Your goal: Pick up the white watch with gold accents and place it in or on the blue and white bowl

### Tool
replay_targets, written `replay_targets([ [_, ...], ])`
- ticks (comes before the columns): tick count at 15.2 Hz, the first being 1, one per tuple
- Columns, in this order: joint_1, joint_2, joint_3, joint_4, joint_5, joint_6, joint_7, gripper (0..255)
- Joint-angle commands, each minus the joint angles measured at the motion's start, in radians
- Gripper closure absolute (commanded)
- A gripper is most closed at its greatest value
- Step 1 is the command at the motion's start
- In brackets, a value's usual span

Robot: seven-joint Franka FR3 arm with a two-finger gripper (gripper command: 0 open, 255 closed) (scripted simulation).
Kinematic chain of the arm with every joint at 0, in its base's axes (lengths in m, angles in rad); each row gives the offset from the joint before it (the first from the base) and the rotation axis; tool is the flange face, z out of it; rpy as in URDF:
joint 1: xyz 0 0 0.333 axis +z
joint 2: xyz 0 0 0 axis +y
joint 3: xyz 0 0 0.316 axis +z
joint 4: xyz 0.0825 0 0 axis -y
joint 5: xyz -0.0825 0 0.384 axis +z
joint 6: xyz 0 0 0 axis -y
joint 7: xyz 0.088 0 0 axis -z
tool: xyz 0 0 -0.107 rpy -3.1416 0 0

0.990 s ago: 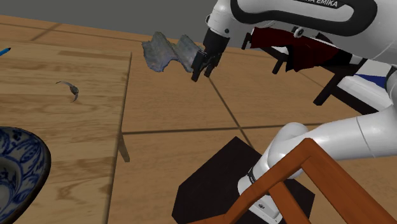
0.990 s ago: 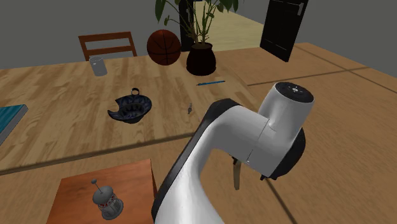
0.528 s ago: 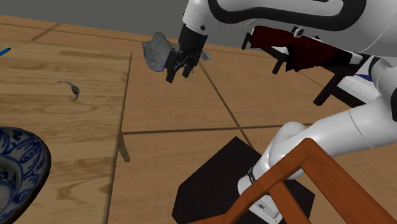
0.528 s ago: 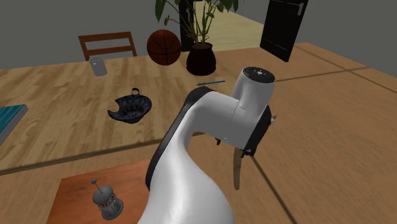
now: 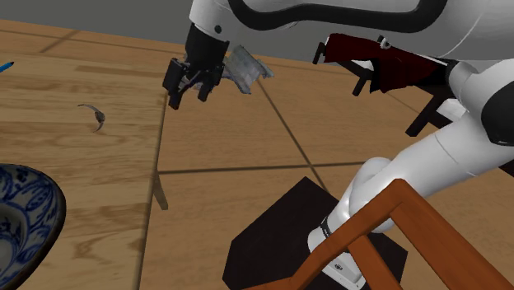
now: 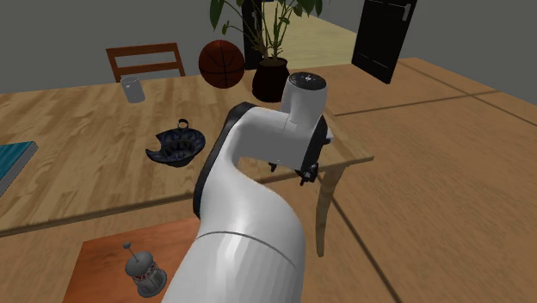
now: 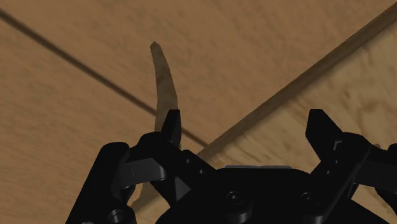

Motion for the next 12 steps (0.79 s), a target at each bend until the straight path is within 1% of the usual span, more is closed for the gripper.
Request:
replay_targets([
  [1, 0.006, 0.048, 0.030, 0.048, -0.013, 0.018, 0.030, 0],
  [6, 0.027, 0.186, 0.113, 0.190, -0.078, 0.054, 0.126, 0],
  [12, 0.078, 0.376, 0.198, 0.395, -0.212, 0.063, 0.253, 0],
])
